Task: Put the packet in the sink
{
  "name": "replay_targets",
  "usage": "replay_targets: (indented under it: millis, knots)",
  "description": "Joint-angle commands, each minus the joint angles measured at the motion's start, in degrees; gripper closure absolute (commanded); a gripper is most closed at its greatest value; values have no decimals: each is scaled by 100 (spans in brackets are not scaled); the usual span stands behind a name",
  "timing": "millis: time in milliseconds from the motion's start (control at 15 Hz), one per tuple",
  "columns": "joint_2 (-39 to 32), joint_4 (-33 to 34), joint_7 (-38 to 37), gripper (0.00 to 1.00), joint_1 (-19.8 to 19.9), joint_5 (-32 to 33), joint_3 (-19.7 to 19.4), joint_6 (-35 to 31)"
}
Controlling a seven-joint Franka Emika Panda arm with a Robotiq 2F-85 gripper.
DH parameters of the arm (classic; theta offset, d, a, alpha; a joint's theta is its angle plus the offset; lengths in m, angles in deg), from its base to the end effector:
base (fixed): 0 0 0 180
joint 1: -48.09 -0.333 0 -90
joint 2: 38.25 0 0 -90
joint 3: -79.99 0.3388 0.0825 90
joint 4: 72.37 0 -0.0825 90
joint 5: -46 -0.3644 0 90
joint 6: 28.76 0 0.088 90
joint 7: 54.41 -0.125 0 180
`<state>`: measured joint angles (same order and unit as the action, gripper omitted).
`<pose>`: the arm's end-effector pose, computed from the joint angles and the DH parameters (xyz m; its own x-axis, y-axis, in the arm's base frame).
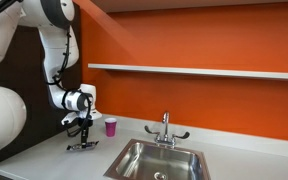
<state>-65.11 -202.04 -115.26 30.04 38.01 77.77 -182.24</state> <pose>0.5096 0.1405 0.1672 0.6132 -0.7877 -0.0596 -0.7877 -0.6154 0.0288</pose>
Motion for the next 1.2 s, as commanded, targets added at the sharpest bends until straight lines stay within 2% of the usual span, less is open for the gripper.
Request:
replay_targets:
  millis: [0, 133, 400, 667, 1133]
  knots:
    - [421, -191, 327, 90, 124, 275, 109, 328]
    - [524, -216, 593, 90, 194, 351, 170, 526]
    - [647, -206, 1619, 90, 384, 402, 320, 987]
    - [738, -225, 2398, 90, 426, 633, 262, 1344]
    - [847, -379, 3072, 90, 499, 1013, 126, 1313]
